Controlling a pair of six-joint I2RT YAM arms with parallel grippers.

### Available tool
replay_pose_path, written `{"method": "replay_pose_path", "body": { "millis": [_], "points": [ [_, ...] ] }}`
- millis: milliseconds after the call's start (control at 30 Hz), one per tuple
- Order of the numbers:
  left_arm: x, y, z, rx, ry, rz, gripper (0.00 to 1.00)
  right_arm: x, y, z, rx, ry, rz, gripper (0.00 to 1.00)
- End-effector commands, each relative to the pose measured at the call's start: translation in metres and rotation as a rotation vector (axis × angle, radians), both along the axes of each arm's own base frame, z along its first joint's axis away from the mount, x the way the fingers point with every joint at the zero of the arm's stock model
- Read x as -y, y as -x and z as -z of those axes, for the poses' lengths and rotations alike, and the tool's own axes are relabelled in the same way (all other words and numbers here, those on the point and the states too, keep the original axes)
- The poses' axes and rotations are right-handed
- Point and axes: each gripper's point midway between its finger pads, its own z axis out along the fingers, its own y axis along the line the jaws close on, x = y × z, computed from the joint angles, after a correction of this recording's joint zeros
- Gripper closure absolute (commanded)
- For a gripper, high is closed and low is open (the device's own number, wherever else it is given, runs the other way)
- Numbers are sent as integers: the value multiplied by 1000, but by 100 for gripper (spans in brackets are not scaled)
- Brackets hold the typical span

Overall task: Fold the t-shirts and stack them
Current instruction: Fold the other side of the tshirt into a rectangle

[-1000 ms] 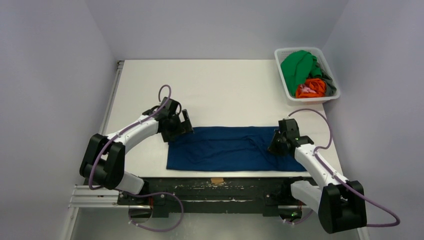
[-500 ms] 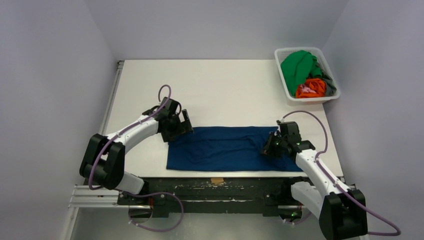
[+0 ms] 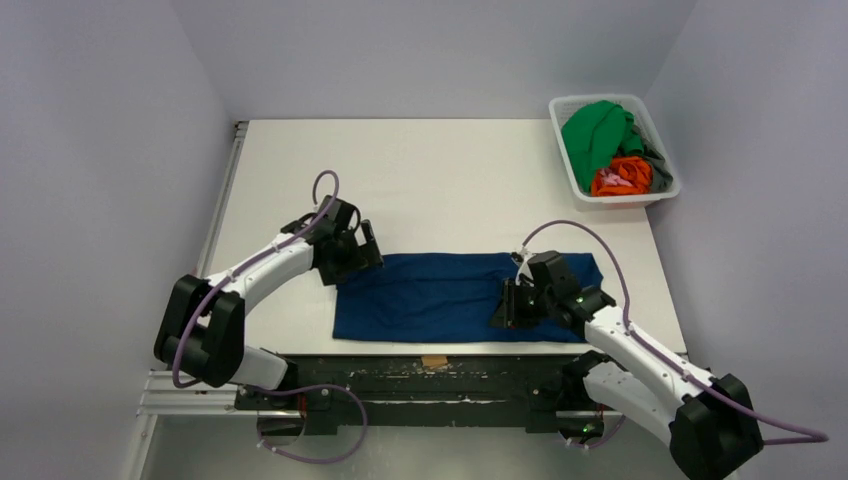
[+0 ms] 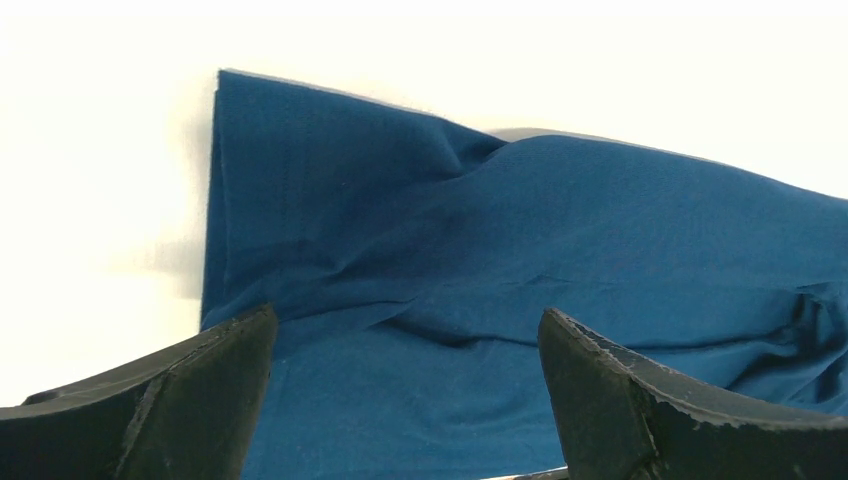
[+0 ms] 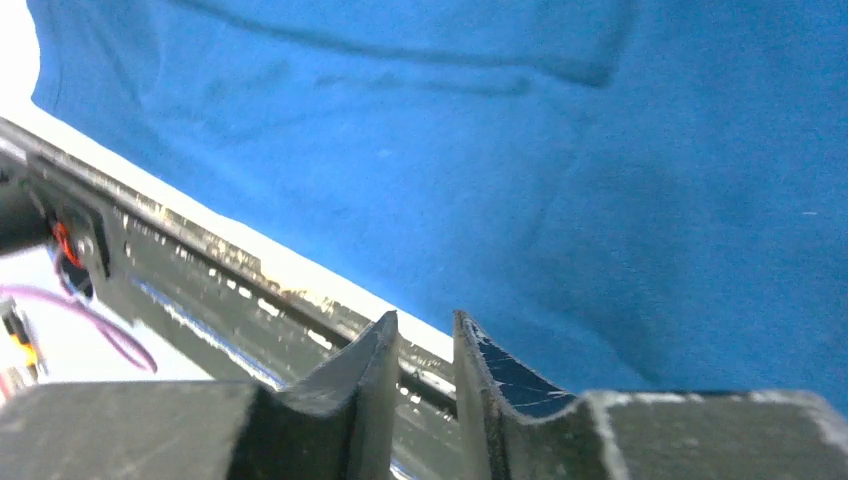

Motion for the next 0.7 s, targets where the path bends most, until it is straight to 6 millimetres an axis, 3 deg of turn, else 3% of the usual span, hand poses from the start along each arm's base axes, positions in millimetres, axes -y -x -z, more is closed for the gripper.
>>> {"method": "replay_pose_path", "body": {
  "millis": [0,67,167,233,333,467,567,667],
  "points": [
    [-15,7,-3,20,-58,-14,0,-17,2,-21,49,-70,-28,69],
    [-18,8,-7,27,-67,-19,0,-5,-10,-29,107,-8,36,54],
    [-22,6,-22,62,-77,-30,0,19,-28,-41,161,85,191,19],
    [-20,3,-38,105,-57,-26,0,35,-36,-45,178,146,295,5],
    [-4,-4,-62,181,29,20,0,53,-47,-40,173,225,417,2],
    [37,-3,-76,221,186,175,0,66,-62,-18,78,231,532,2],
    [64,2,-61,173,235,272,0,78,-85,-3,49,185,628,4],
    [78,10,-35,86,241,322,0,70,-104,9,29,173,610,8]
  ]
}}
